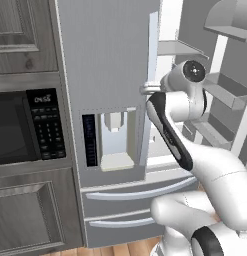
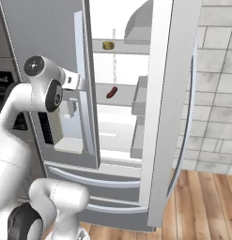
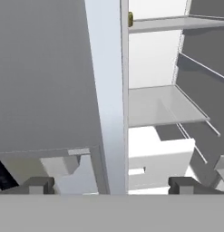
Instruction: Retrieve the sausage and cheese from the fridge and place them on the cutting board on the counter.
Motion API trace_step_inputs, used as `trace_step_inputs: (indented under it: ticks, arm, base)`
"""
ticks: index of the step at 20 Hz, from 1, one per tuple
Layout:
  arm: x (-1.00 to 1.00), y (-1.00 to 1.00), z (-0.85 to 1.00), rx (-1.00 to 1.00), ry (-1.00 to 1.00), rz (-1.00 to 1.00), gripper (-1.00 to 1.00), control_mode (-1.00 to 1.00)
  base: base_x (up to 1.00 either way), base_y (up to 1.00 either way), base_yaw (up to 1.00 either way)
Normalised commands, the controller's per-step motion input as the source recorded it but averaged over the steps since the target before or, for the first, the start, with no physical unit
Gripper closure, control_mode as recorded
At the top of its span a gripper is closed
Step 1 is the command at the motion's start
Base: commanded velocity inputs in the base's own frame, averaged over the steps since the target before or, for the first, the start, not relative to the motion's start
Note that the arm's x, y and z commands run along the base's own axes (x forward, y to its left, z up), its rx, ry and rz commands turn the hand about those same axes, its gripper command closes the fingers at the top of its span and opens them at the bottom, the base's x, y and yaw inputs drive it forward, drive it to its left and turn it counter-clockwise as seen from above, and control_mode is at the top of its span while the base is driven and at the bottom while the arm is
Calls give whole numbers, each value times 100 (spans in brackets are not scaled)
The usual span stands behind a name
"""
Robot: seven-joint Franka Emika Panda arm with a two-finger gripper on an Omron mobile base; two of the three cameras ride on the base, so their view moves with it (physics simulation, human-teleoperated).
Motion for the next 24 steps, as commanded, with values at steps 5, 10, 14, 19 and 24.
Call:
trace_step_inputs:
  ticks: [5,10,14,19,24]
  arm:
    - [67,-8,-15,0,-9,0,-100,-100]
    - [60,-6,-19,0,-7,0,-100,-100]
    - [43,0,-11,0,0,0,-100,-100]
    - [51,0,-8,0,0,0,-100,-100]
    - [60,3,-19,0,0,0,100,-100]
  base:
    - [0,0,0]
    - [0,0,0]
    - [0,0,0]
    - [0,0,0]
    - [0,0,0]
